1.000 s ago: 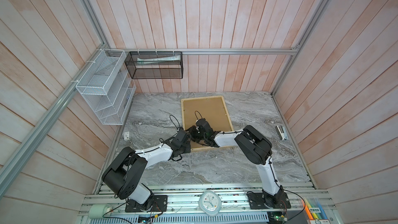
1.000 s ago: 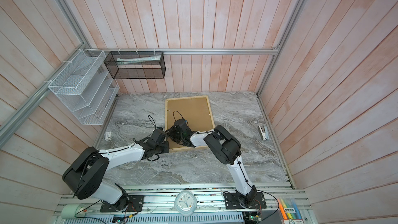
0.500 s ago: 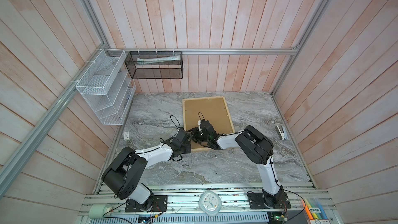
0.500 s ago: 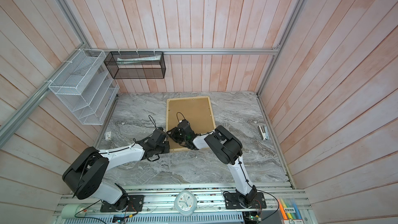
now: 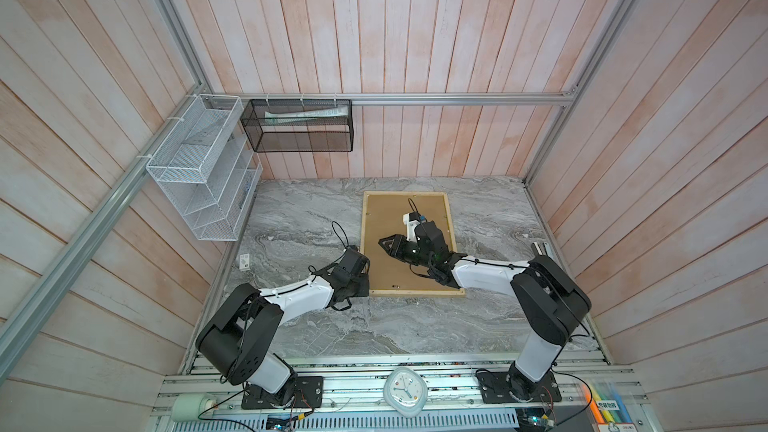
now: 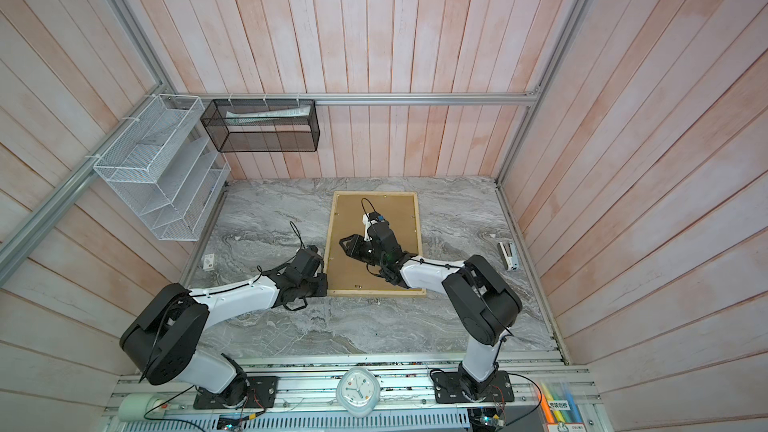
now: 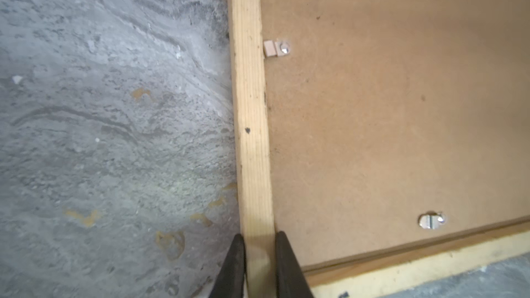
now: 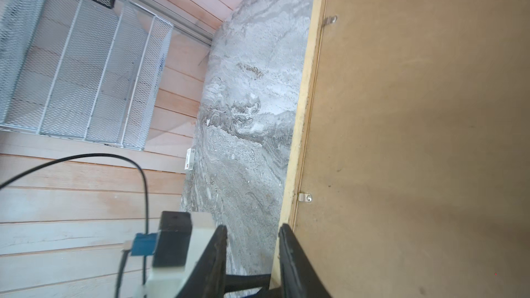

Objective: Put the photo into the frame
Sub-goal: 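Lift the right gripper off the backing and move it along the frame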

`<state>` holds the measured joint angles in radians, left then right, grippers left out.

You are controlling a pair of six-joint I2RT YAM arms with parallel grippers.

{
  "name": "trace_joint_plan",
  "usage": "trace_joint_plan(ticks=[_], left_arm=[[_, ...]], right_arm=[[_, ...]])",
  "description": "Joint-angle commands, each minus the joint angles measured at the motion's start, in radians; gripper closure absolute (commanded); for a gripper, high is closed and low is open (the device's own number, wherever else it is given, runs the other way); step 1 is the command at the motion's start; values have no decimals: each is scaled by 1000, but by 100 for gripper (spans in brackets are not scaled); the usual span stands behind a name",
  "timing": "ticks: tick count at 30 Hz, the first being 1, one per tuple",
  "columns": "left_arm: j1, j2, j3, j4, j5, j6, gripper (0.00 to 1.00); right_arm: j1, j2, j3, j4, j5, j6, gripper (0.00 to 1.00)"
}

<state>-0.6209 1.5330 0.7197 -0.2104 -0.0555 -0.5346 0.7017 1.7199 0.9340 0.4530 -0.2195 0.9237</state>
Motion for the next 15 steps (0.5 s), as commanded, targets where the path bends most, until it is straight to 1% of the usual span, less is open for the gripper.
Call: trace_joint_plan(ticks=[1,4,6,9,12,14,15], left_arm=[[3,-17,50,5,22,45,74],[3,-31,67,4,20,44,68],[3,-49,68,7,17,37,64],[1,-84,46,20,13,2,59],[-6,-128,-6,60,7,-92,57],[-27,-154,-28,47,-43,-182,57],[-45,-172,-44,45,-69,-234,56]], right_arm=[[-77,-71,-46,-183,41,-136,67],[-180,-154,-97,-262,25,-204,67],[-245,-205,-127,-314,37,-249,66],[-350,-259,-166,-386,42,-311,64],[-452,-272,-231,-356,31,-375,64],[-514,-254,-259,-333,28,-392,64],[-538,-239,-257,-336,-3,-416,63]])
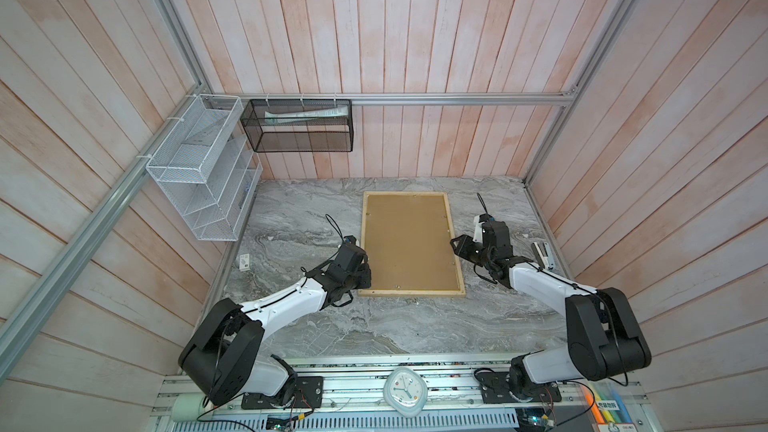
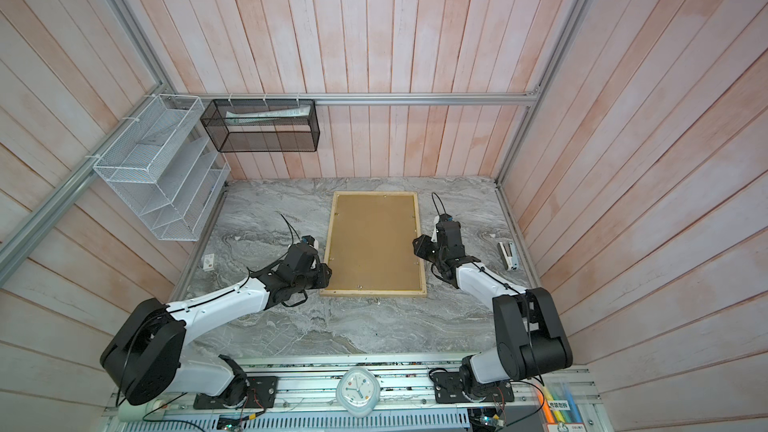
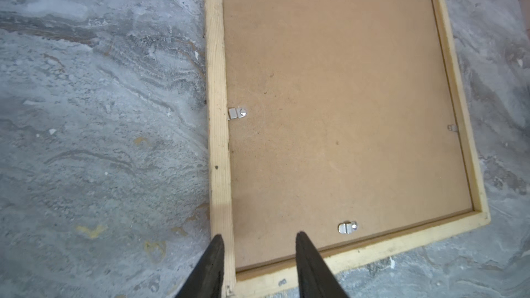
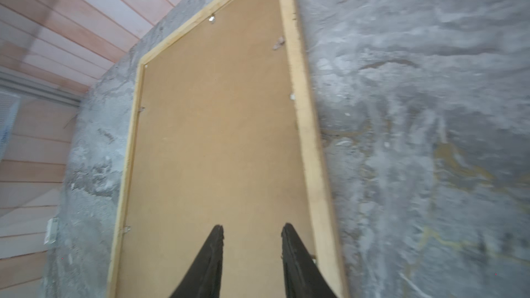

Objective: Put the photo into the frame

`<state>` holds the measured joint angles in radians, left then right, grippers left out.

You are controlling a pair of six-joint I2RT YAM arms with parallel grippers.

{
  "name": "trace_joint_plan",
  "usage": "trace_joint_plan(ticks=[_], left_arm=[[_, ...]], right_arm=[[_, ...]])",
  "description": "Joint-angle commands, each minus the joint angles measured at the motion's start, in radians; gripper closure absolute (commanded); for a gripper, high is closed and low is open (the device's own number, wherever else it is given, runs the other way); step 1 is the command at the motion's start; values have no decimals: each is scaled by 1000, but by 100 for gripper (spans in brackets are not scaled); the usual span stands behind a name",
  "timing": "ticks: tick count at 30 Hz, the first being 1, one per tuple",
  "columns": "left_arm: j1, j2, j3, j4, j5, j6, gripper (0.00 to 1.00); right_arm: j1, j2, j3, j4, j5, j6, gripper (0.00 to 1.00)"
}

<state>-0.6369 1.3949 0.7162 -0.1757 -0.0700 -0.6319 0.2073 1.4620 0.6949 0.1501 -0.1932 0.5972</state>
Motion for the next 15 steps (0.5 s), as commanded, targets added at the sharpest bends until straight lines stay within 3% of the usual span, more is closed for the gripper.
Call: trace_joint_plan(ticks=[1,7,15], left_arm=[[-49,-56,-62,20,-74,-183,56],[-165,-131,-177,95,-125,-371,52],[-204,-57,-156,111,-102,-379,45]], right_arm=[[-55,34,-3,-51,-45,-107,63],[-57,111,57,-101,-40,-147,64],[-57,215,89,-89,-94,-157,64]])
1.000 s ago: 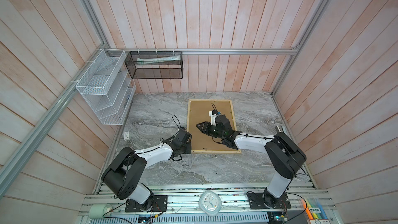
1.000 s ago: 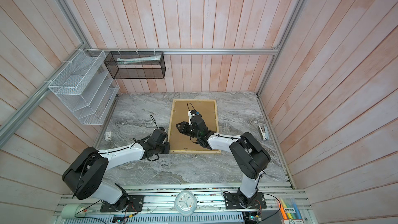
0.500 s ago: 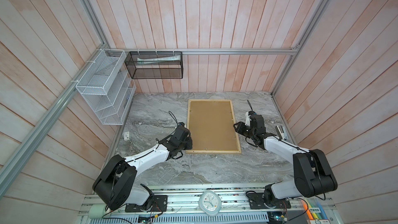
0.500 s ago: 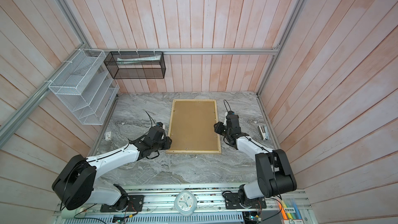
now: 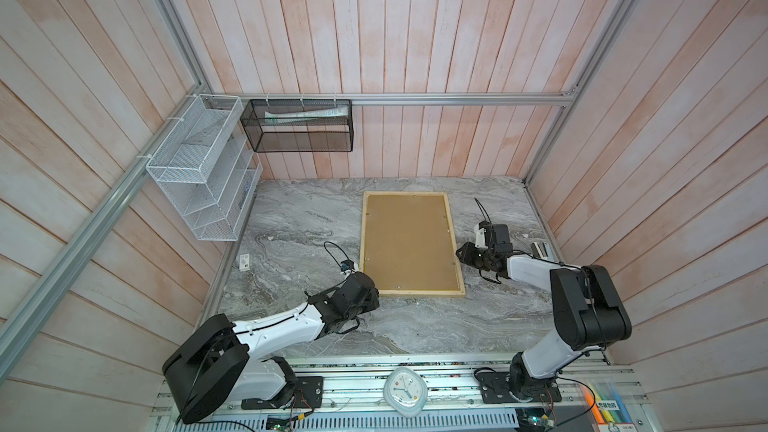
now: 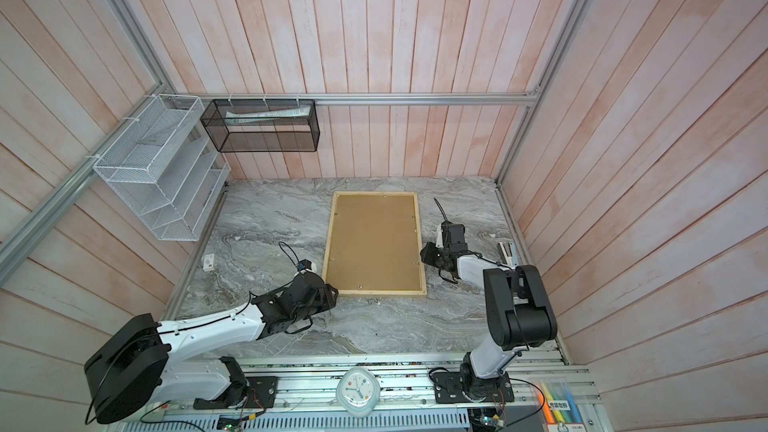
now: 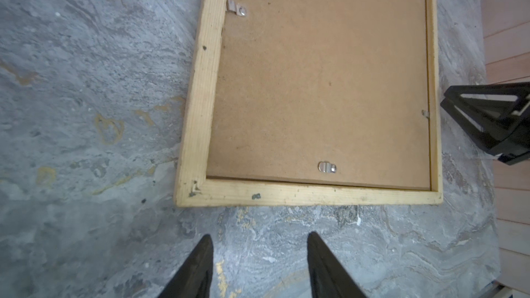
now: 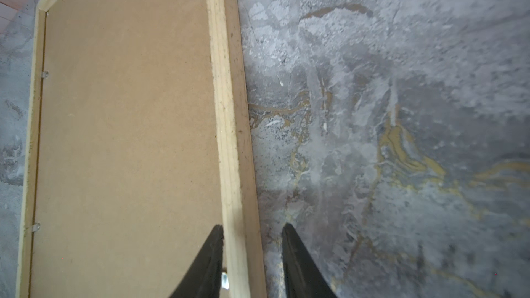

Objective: Put the photo into the frame

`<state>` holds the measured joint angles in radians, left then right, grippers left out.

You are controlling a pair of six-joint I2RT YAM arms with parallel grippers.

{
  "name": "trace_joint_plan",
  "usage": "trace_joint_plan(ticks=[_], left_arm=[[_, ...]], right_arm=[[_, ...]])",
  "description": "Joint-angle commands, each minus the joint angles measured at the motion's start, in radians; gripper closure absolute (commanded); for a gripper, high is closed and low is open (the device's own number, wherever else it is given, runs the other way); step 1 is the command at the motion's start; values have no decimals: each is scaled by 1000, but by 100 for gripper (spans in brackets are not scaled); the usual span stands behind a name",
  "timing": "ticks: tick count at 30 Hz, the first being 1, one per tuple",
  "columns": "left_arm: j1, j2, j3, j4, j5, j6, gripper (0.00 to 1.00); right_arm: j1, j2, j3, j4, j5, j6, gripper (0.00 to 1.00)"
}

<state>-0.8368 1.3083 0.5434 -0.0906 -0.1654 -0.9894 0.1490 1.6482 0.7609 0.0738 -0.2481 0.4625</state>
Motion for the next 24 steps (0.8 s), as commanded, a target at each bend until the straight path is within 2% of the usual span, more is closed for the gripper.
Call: trace_joint_plan(ticks=[1,7,15,19,24], left_arm=[[-4,44,24,29,0,-20,44],[-4,110,50,52,23,-3,43],[8,167,93,38,6,42,41],[37,180,87,65,13,52,41],[66,200,101,89,14,75,41]], right_arm=[[4,38,26,-10,-46,-23,64],[7,70,38,-1,-95,-31,64],[11,69,18,0,-54,-12,71],[11,46,-27,34,-28,33,74],[10,6,-139,159,-49,161,76]])
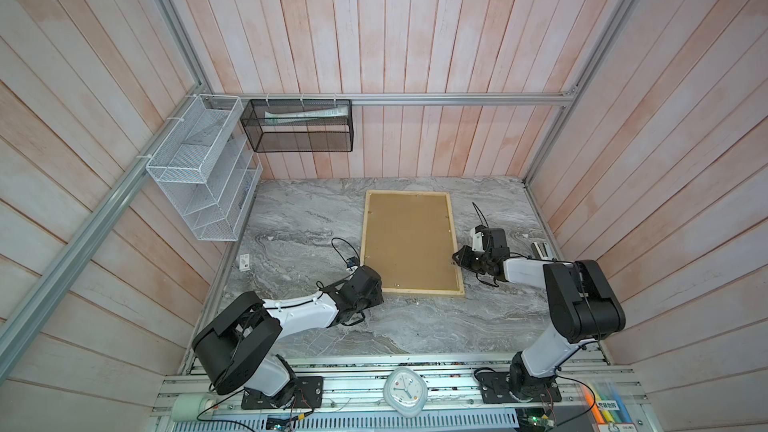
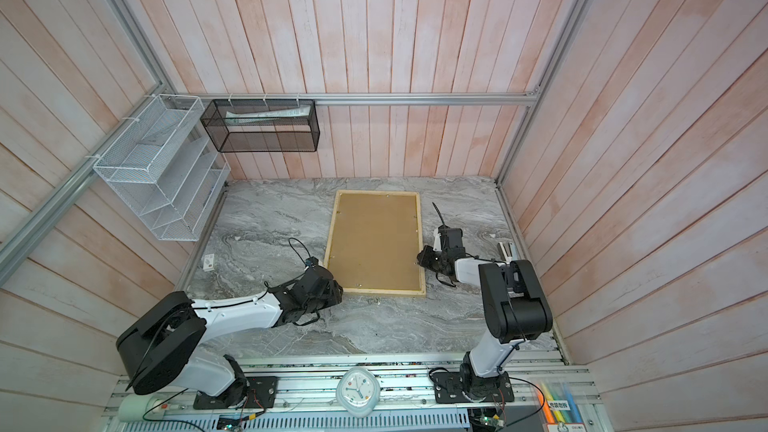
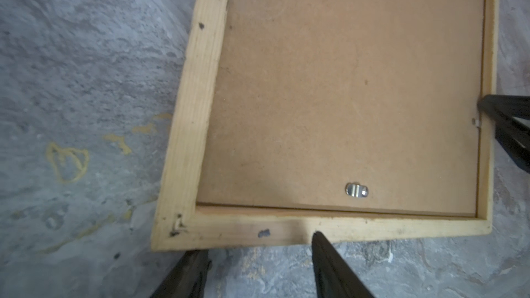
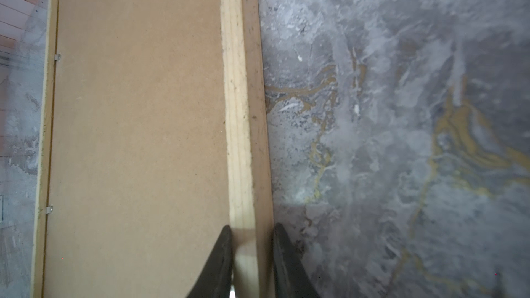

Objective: Put the photo into the frame

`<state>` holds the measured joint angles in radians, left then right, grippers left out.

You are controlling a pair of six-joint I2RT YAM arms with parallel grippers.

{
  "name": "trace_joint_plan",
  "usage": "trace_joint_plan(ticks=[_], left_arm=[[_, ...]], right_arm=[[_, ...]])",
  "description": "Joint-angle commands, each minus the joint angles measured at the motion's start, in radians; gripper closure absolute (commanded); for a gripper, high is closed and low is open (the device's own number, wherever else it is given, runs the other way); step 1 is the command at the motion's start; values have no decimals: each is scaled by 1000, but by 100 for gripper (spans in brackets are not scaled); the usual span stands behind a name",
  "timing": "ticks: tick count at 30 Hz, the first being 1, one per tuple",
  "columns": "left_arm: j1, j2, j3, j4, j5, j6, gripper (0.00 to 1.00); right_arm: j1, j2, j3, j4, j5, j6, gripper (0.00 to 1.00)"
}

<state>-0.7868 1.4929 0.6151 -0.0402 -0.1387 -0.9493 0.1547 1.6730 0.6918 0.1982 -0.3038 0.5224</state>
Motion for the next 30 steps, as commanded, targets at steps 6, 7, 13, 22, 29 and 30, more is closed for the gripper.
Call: trace_joint_plan(ticks=[6,7,13,22,29,30], left_arm=[[26,32,61,38,-12,55,41],[25,31,63,36,-12,56,41],[23,23,66,30,-15,63,41],[-12,59,75,44,-4,35,41],[-22,92,92,43,1,32,41],[-22,97,95,41,-1,33,41]], right_arm=[[6,-73,-250,252,9,329,77],[8,-81,-283,293,10,366,77],[86,-144,-431,479,74,565,78],[252,-212,-472,512,205,681,77],[261,-272,-457,475,207,637,70],[261,-283,-458,468,207,629,68]])
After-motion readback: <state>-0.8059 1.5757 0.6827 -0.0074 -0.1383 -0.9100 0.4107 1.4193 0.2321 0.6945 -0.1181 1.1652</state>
